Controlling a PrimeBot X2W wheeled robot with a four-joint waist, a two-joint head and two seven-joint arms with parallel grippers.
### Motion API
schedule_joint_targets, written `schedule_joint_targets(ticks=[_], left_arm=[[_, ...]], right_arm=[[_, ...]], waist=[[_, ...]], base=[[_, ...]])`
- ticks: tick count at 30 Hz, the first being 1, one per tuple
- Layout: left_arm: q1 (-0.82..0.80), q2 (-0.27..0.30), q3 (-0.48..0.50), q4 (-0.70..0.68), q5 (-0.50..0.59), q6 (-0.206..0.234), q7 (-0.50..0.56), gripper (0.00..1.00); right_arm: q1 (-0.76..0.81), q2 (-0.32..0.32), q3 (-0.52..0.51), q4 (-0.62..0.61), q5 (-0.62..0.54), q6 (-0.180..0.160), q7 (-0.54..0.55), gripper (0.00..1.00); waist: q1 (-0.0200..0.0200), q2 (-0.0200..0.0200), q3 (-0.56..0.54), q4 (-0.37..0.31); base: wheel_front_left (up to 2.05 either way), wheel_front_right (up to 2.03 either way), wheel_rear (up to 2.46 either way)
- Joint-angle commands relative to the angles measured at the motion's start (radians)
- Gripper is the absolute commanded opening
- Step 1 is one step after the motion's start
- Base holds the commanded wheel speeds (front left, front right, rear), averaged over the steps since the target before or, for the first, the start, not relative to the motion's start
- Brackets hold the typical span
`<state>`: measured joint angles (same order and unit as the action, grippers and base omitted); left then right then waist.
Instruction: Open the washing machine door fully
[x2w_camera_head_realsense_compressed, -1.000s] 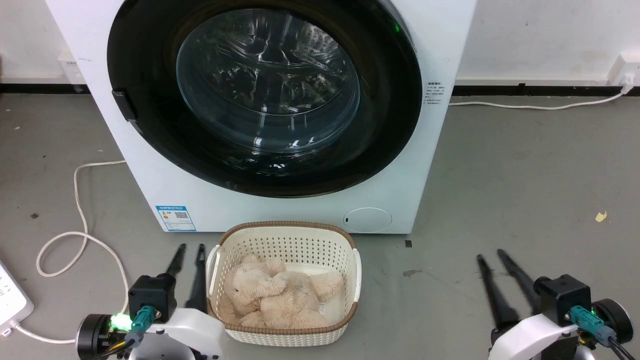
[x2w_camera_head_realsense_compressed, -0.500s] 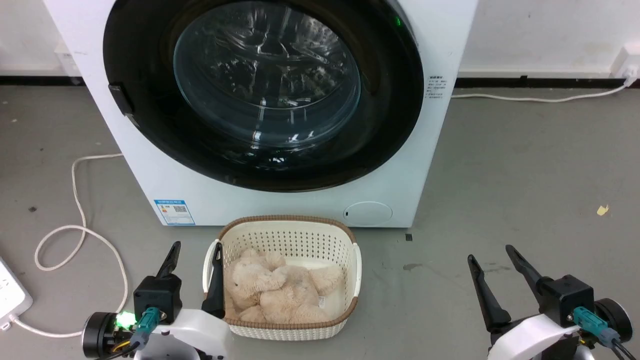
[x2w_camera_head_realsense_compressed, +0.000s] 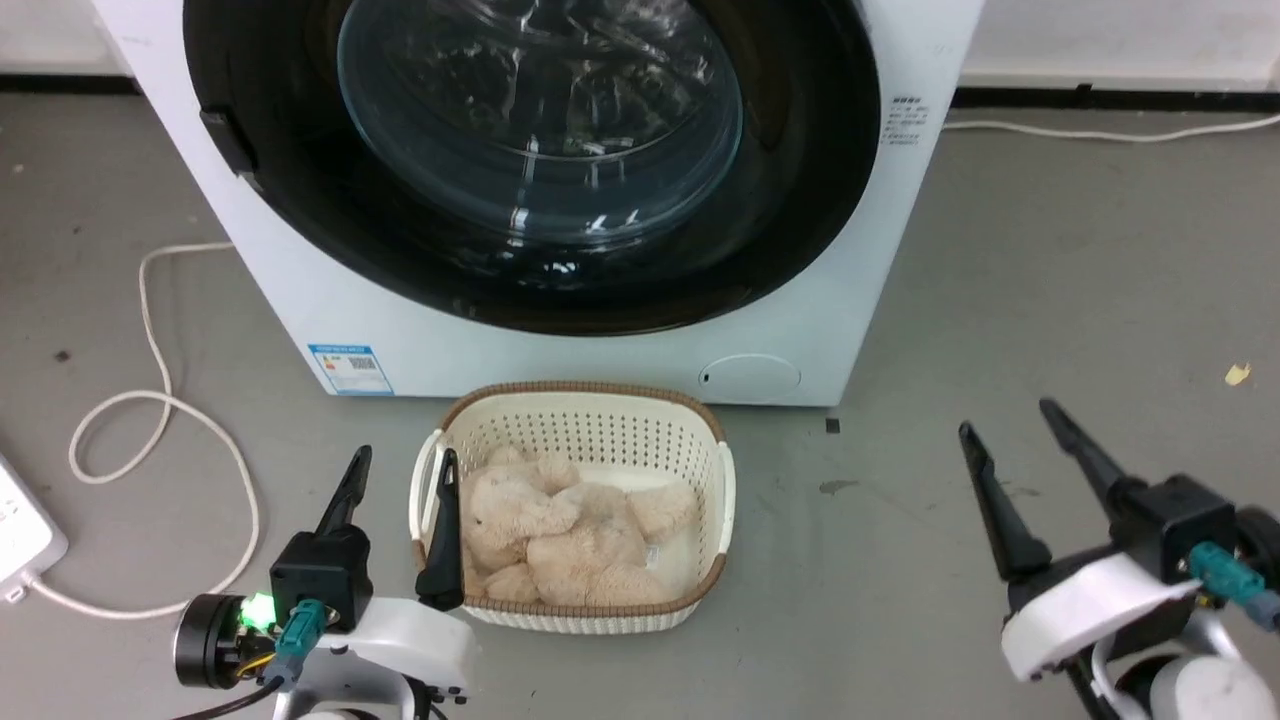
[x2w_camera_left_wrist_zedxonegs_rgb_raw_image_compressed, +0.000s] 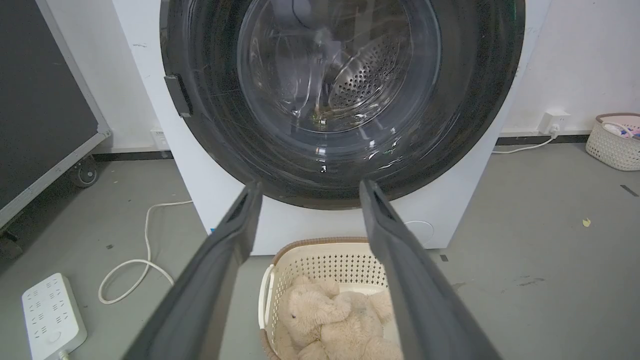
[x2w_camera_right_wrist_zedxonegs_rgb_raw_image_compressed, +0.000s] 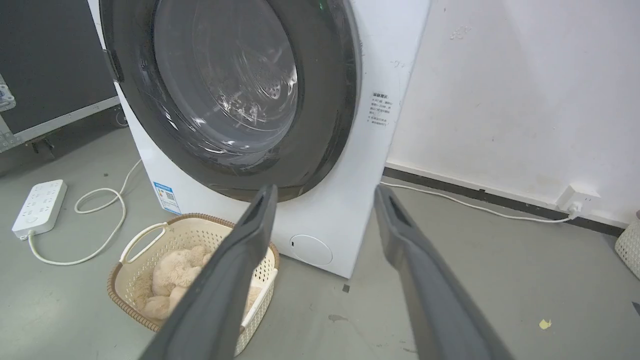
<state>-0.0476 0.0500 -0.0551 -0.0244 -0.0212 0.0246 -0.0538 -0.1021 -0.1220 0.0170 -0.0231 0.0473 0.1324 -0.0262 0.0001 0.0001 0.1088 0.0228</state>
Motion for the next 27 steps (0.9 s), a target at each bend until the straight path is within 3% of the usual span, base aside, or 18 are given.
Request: schedule_joint_targets(ticks=[1,9,10,11,27], left_arm=[[-0.018,0.0,-0.005,-0.006,-0.006,0.006,-0.009,1.0],[-0.03,0.0,-0.02,-0.019,-0.01,0.017,-0.026,1.0],[-0.032,0.0,-0.022,-0.02,-0.011,0.019,-0.028,1.0],[-0.033,0.0,-0.024,-0.022,-0.013,0.02,-0.03,1.0],[-0.079,0.0,-0.071,-0.044,-0.034,0.051,-0.063,1.0]], right_arm=[[-0.029,-0.017,0.006,-0.01,0.01,0.0,0.002,1.0],[-0.136,-0.056,0.013,-0.006,0.057,-0.001,0.01,1.0],[-0.149,-0.06,0.014,-0.004,0.065,-0.001,0.011,0.46],[-0.164,-0.063,0.015,-0.001,0.074,-0.001,0.012,0.0],[-0.415,-0.07,-0.043,0.159,0.283,-0.001,0.09,0.0]], waist=[[-0.0001,-0.0001,0.01,0.006],[-0.0001,-0.0001,0.045,0.024],[-0.0001,-0.0001,0.05,0.026],[-0.0001,-0.0001,0.054,0.028],[-0.0001,-0.0001,0.138,0.076]], base=[[0.0,0.0,0.0],[0.0,0.0,0.0],[0.0,0.0,0.0],[0.0,0.0,0.0],[0.0,0.0,0.0]])
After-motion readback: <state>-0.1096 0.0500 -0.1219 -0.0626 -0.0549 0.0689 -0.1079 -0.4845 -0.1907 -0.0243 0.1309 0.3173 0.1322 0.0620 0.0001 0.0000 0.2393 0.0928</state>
